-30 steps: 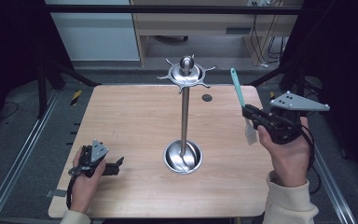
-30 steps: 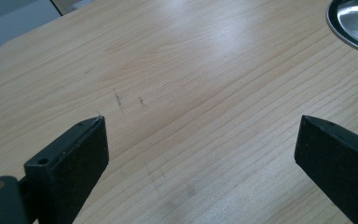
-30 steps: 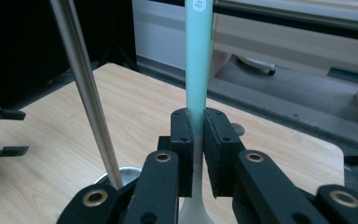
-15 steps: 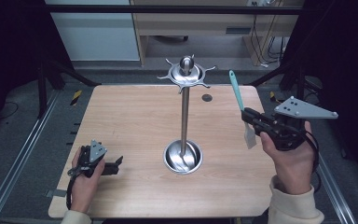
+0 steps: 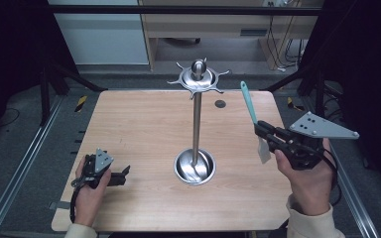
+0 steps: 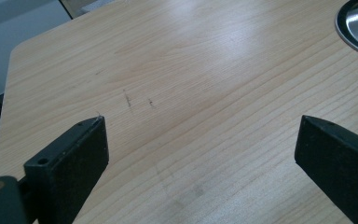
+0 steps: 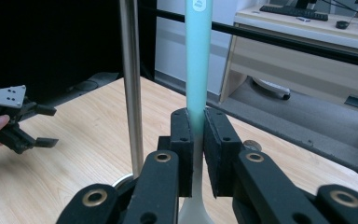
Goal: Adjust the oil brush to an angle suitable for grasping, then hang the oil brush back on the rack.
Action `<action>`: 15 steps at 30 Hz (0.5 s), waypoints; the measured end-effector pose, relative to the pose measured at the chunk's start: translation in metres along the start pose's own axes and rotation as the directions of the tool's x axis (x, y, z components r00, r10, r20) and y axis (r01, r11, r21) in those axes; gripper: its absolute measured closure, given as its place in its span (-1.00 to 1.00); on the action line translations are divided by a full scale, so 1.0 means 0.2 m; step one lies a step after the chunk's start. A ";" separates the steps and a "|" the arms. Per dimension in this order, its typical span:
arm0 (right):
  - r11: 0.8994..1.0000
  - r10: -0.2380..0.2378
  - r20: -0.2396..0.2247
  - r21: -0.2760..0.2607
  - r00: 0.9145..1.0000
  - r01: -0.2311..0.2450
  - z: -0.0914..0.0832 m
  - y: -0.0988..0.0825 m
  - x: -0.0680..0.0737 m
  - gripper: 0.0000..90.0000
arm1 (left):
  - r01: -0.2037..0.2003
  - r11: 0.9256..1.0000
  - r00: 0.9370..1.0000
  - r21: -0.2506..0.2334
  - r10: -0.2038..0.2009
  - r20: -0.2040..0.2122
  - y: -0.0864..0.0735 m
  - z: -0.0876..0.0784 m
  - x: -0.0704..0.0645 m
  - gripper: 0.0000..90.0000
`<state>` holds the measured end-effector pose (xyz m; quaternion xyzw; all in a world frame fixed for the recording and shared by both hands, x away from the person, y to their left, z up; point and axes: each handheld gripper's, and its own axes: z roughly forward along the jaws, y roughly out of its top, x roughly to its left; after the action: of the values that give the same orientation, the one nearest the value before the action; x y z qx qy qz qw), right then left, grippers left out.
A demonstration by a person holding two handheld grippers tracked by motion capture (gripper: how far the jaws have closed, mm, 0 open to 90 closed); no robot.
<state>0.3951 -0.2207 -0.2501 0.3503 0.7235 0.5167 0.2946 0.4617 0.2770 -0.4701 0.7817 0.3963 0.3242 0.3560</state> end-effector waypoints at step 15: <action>0.999 -0.028 -0.019 -0.029 0.999 0.028 -0.01 0.01 0.05 0.84 | 0.001 1.000 1.000 0.001 -0.001 0.001 0.00 0.00 0.01 -0.95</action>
<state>0.3881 -0.2128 -0.2475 0.3308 0.7238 0.5261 0.2997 0.4623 0.2780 -0.4701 0.7819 0.3967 0.3236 0.3557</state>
